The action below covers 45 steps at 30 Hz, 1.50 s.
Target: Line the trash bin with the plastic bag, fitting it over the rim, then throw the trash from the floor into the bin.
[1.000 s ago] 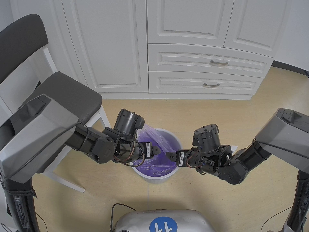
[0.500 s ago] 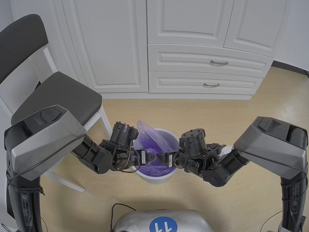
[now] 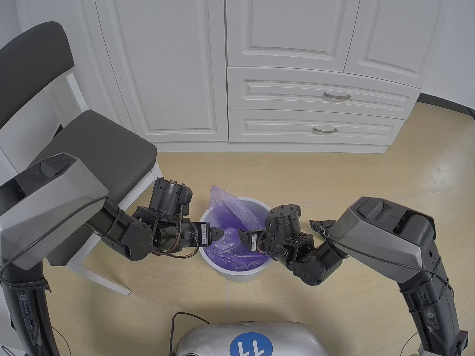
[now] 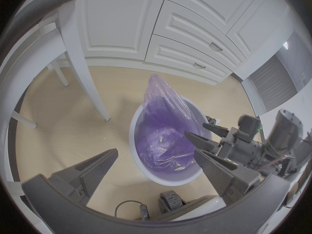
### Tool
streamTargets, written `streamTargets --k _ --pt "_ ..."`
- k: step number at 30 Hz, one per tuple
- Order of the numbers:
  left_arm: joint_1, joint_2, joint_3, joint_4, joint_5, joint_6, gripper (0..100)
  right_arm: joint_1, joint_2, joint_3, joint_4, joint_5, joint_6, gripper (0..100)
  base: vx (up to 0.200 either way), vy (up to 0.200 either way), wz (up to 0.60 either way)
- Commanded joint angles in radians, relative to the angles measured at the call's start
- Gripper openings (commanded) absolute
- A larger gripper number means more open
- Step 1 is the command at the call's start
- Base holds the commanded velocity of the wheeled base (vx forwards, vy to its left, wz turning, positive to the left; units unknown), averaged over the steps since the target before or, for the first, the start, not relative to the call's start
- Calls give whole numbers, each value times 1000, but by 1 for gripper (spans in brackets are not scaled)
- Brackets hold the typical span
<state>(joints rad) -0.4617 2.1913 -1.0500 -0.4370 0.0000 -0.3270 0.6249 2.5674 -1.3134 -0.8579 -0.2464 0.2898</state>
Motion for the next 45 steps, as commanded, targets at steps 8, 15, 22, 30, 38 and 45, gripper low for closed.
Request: streamTargets --k 8,15,22,30,38,45 --pt "5 -15 7 -5 0 0 100 -19 85 -79 -4 -1 34 0 0 0 0" --pt "3 -13 7 -6 0 0 100 -8 80 -101 -6 -1 100 0 0 0 0" --pt "3 -10 7 -8 0 2 100 -1 37 -83 -6 -2 104 0 0 0 0" --pt "-5 4 7 -8 -2 2 100 -13 -173 54 11 1 86 0 0 0 0" --pt "-23 77 10 -94 0 0 100 -24 -296 154 19 6 20 0 0 0 0" --pt "-41 113 15 -138 0 -4 100 -36 -336 195 19 7 -18 0 0 0 0"
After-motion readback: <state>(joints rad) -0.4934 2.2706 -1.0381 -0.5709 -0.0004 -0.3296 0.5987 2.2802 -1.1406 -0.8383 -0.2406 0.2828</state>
